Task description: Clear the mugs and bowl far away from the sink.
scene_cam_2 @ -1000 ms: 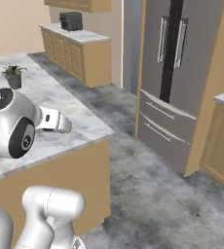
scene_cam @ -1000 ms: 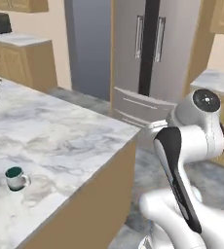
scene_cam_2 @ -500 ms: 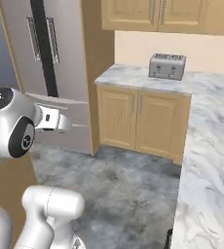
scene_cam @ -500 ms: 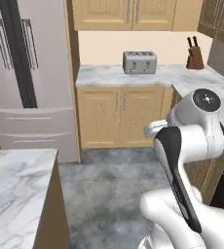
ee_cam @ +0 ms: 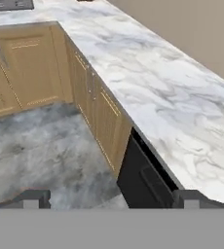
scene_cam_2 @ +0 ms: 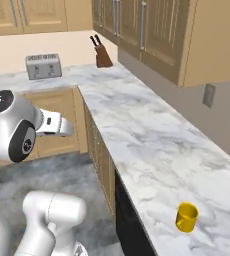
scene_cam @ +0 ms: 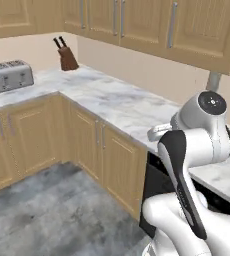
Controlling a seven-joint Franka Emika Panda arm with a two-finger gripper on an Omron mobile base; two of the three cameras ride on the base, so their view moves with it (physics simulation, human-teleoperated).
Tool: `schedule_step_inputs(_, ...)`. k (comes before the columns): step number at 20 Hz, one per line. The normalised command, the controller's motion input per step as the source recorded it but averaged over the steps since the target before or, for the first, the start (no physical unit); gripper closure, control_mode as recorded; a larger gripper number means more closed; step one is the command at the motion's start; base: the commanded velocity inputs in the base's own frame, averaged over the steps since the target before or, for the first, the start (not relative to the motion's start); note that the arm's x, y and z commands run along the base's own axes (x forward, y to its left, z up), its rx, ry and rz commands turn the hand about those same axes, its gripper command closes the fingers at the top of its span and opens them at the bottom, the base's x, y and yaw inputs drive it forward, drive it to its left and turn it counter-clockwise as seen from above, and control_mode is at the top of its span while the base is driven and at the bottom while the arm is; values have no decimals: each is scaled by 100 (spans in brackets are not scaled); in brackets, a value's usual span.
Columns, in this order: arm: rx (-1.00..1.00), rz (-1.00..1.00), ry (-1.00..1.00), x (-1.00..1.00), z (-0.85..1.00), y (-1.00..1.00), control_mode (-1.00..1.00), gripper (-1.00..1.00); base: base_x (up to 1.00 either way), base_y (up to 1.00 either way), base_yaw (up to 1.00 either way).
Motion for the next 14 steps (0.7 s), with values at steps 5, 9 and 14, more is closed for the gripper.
schedule_step_inputs(5,0,0,0,0,0,0,100,-100,-7,9,-95)
schedule_step_inputs(9,0,0,0,0,0,0,100,-100,-62,-9,-75)
schedule_step_inputs(14,0,0,0,0,0,0,100,-100,-75,-69,-21)
